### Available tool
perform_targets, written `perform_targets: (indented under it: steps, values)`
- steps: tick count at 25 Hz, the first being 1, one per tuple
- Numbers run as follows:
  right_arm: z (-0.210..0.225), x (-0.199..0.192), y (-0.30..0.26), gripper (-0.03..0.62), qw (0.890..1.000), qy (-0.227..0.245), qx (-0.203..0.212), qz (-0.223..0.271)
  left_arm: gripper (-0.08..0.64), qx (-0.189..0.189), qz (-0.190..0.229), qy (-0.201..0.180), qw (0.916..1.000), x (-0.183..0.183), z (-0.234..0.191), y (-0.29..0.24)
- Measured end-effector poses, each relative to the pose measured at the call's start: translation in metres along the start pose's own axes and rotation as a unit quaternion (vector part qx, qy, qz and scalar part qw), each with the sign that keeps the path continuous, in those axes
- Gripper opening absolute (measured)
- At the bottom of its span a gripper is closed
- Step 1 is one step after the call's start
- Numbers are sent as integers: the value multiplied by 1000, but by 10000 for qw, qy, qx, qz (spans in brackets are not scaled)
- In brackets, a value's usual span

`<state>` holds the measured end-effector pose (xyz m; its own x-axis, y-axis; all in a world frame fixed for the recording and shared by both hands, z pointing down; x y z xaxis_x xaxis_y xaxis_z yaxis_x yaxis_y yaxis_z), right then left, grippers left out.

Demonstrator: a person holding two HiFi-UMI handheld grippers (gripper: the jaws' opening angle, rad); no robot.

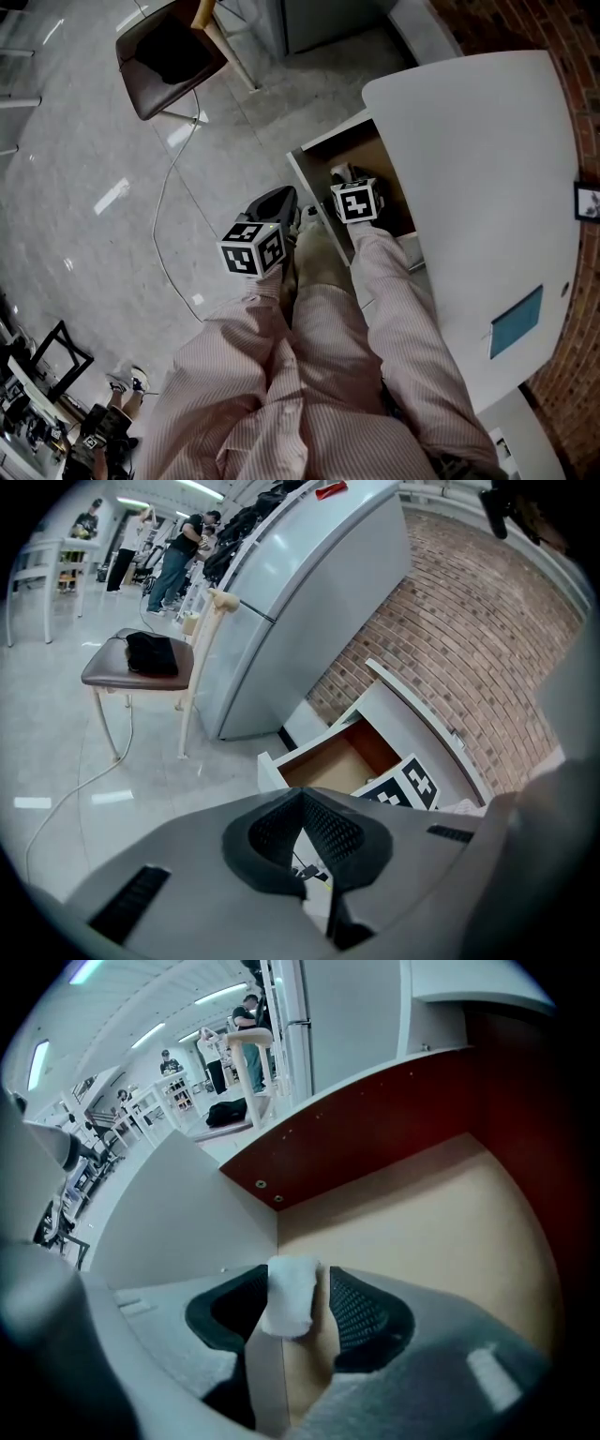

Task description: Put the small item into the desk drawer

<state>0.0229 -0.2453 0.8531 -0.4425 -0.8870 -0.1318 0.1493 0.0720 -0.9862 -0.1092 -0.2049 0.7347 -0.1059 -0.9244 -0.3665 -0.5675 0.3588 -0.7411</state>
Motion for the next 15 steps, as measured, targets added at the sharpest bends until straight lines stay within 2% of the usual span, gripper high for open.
perform_targets:
  steps: [6,10,15]
  values:
    - [-10,3,21,187,9998,28,39,201,0,-43,-14,54,10000,-3,8,11]
    - [-21,6,46,155,9992,104,18,382,0,-82,43,10,10000,3,18,23]
    - [-27,9,79,43,9964,276,-169,778,0,-164,61,-183,9997,7,33,42]
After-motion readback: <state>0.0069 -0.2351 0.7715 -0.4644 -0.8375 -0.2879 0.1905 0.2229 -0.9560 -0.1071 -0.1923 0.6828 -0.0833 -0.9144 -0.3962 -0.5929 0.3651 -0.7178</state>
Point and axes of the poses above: the fingertips, and each gripper's own axes: y backward along the fingers, z to its right, x out of its top, the point moved 2 cm from there along y, backward along the fingers, and after that the axes turned 14 degrees about -z, right-handed, at the moved point
